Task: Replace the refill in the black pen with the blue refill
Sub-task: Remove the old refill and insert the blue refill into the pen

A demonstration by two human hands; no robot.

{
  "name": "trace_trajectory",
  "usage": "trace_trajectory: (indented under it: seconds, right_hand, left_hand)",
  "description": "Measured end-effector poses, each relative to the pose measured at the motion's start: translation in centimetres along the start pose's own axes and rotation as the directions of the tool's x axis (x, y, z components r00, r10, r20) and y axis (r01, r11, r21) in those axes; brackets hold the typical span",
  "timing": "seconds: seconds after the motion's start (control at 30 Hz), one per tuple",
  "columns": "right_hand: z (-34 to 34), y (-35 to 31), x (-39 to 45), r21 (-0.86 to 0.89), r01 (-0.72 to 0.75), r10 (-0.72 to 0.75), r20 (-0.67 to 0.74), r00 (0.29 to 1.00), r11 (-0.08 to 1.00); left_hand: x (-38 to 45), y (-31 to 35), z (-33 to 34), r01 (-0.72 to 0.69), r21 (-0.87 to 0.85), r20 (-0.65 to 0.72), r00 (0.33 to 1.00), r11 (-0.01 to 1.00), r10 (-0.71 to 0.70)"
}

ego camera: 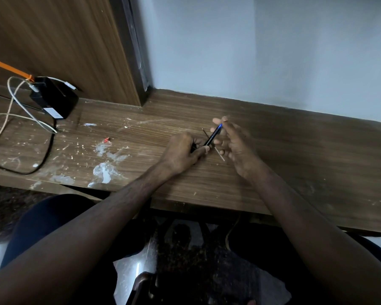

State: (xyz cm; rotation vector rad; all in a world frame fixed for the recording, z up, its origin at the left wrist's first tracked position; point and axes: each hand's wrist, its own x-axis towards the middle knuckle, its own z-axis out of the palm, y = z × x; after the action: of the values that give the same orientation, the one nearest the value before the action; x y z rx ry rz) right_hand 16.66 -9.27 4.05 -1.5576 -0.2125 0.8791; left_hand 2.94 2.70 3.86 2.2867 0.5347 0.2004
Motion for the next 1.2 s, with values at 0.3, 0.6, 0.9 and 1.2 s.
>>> trace_trajectory:
  seconds: [0.3,0.6,0.9,1.2]
  right_hand:
    - [-0.2,0.0,0.2,-0.01,0.013,-0.013,-0.064,0.998,1.0]
    - [-0.1,-0.4,0.1,-0.017,0.075,-0.073,0.094,0.993,0.997]
    - [0.4,0.3,0.1,-0.146,0.162,-0.169,-0.037,0.985,0.976]
    - [1.0,0.9,-0.8,-0.348,0.128,-0.167,-0.085,0.982,0.929]
  left_hand:
    - [-0.3,0.4,-0.5,0.011,-0.022,0.028,1.0,1.0,-0.01]
    - [-0.3,0.4,-0.9,0.071,-0.209,0.132,0.99,0.975,-0.043]
    - [-0.8,0.4,-0.6,0.023,-0.037,0.031,0.999,0.999,-0.022]
    - [-0.7,0.0,0.4,0.104,-0.141,0.022,0.995,0.985,-0.101]
